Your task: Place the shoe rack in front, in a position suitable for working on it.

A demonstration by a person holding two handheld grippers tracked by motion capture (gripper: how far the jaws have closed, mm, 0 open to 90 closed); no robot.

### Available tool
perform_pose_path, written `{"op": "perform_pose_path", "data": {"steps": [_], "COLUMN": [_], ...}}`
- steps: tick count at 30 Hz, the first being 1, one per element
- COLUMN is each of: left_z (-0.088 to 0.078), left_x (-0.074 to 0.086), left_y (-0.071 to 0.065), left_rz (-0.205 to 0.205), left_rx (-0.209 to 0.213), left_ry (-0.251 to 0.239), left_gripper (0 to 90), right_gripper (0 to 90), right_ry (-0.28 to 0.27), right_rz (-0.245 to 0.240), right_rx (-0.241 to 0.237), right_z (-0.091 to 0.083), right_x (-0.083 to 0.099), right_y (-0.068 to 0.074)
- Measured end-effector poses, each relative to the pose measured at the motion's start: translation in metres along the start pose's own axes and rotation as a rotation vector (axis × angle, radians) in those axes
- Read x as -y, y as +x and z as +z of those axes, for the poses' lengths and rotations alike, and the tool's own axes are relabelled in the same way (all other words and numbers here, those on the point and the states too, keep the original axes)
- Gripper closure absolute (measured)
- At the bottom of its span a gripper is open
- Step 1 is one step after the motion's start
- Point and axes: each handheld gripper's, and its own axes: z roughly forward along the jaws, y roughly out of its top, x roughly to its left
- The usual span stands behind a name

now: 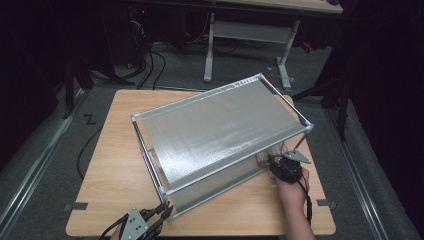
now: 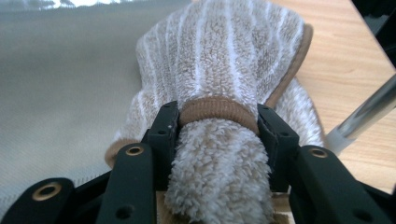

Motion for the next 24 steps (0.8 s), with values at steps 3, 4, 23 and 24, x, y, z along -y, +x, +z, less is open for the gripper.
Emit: {"op": "perform_pose_path", "data": {"steps": [3,4,23,24], "left_z": [-0.004,-0.005,0.001,0.001], "left_x": [0.000,0.000,-0.004,-0.004], "left_y": [0.002,0.002,-0.002,-0.002], "left_rz": [-0.004,-0.004,0.003,0.003], "left_rx": [-0.004,-0.008,0.000,0.003], "left_ry": [-0.013,-0.013,0.000,0.001], "left_gripper": [72.9,73.0,80.1,80.1], "right_gripper": [56.9,56.9,58.8,58.8], "right_ry": [-0.004,-0.005,0.050,0.053], "right_rz": [-0.001,0.000,-0.059,-0.065], "right_rx": [-0.003,-0.004,-0.040,-0.042], "right_z": [0.001,0.002,0.004,0.003], "right_x": [0.001,0.001,-0.003,-0.003], "right_y": [0.000,-0.001,0.009,0.010]}}
